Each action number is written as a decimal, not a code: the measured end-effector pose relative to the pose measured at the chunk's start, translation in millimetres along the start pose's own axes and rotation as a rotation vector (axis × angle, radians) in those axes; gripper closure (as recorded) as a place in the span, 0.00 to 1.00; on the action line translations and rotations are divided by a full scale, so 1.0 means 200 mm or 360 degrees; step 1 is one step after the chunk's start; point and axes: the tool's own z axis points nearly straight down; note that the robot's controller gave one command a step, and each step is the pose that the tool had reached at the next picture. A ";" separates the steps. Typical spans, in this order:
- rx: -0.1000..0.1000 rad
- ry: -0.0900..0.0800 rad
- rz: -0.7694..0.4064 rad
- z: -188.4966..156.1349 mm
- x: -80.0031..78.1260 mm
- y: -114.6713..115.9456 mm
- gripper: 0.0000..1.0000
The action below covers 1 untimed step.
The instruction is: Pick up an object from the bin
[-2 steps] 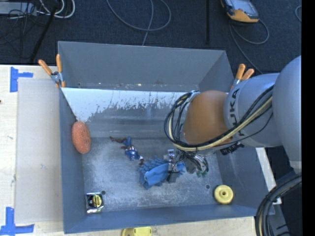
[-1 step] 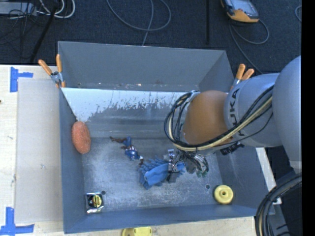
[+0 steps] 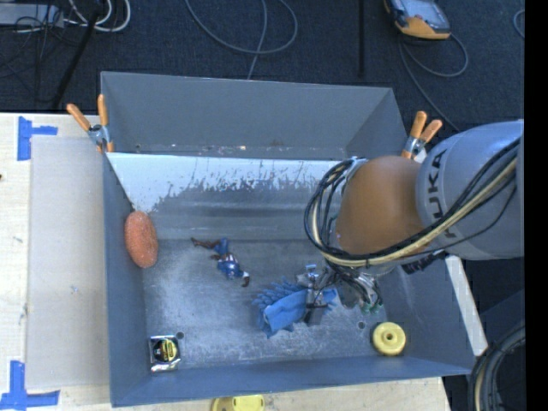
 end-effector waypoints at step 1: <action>0.0001 -0.0009 -0.0023 -0.31 -0.11 0.01 1.00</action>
Offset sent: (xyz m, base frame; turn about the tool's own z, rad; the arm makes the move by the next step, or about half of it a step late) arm -0.0093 -0.0088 0.1822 -0.0164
